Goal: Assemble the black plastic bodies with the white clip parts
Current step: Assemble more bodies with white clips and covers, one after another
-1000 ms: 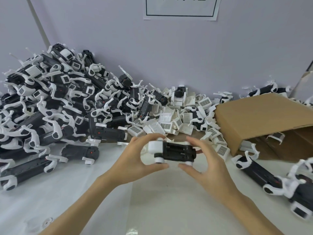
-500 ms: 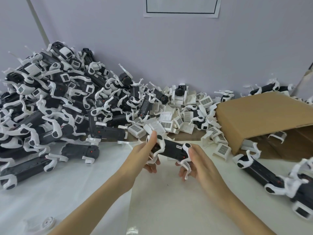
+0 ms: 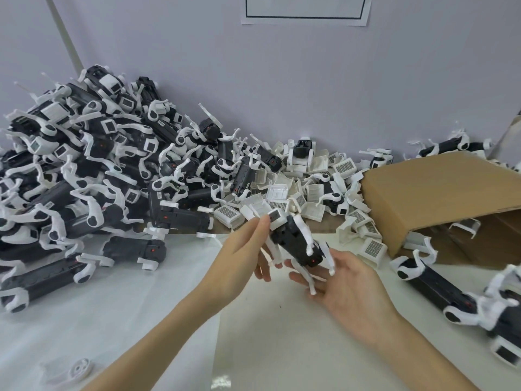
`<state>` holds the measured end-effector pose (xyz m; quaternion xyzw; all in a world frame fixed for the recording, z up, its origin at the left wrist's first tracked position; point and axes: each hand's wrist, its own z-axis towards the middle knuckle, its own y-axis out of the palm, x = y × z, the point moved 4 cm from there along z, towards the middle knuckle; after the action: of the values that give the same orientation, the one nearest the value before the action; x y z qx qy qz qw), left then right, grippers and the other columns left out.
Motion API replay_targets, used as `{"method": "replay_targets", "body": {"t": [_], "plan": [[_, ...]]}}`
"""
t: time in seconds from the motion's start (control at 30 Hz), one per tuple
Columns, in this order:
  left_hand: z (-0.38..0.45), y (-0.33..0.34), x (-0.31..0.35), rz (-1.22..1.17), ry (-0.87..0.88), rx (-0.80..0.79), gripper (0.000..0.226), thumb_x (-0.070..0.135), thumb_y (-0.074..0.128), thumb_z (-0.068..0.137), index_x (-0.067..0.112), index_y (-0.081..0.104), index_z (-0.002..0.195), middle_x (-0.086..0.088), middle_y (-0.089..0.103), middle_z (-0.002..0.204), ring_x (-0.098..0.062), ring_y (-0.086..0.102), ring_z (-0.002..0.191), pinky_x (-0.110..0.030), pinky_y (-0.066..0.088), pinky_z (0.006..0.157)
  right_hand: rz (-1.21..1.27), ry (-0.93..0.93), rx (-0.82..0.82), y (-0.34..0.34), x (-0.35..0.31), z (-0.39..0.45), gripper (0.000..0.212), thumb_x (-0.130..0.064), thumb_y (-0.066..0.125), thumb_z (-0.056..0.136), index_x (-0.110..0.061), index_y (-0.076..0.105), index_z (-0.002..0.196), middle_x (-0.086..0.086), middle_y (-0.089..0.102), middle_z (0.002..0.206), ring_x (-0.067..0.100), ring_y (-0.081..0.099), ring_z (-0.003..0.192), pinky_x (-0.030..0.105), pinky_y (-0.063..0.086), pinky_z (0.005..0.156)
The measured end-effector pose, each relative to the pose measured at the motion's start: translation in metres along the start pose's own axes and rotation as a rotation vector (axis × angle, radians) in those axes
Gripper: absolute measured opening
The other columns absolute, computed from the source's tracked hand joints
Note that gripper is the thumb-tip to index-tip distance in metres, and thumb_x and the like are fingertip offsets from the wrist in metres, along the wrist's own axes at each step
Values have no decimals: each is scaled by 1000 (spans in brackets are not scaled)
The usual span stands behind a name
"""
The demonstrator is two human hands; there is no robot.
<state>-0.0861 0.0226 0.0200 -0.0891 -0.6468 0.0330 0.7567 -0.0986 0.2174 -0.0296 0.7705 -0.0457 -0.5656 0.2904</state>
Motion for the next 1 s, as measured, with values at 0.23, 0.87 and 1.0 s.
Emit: {"method": "replay_targets", "body": {"t": [0.23,0.87,1.0], "plan": [[3,-3,-12,-131,-260,143,98,108,38,64,37,69,123,0,77,106,-17,71,100,-34,45,93,-436,-464,-29,8,-13,-8,63,-23,68,93,-40,50,151,-3,63,143,18,58,135,37,50,104],[-2,-21,-23,-103,193,411,32,54,58,99,24,63,108,5,73,92,-12,64,70,-22,46,55,-1062,-638,-91,25,4,-3,68,-25,59,106,-41,24,162,-27,36,161,-2,36,148,25,34,121],[-2,-37,-32,-163,124,560,38,49,56,93,13,62,81,-21,59,89,-18,49,71,-33,34,62,-1044,-615,-105,25,-5,8,53,-28,50,110,-34,34,160,-24,47,154,-1,43,143,17,39,112]]}}
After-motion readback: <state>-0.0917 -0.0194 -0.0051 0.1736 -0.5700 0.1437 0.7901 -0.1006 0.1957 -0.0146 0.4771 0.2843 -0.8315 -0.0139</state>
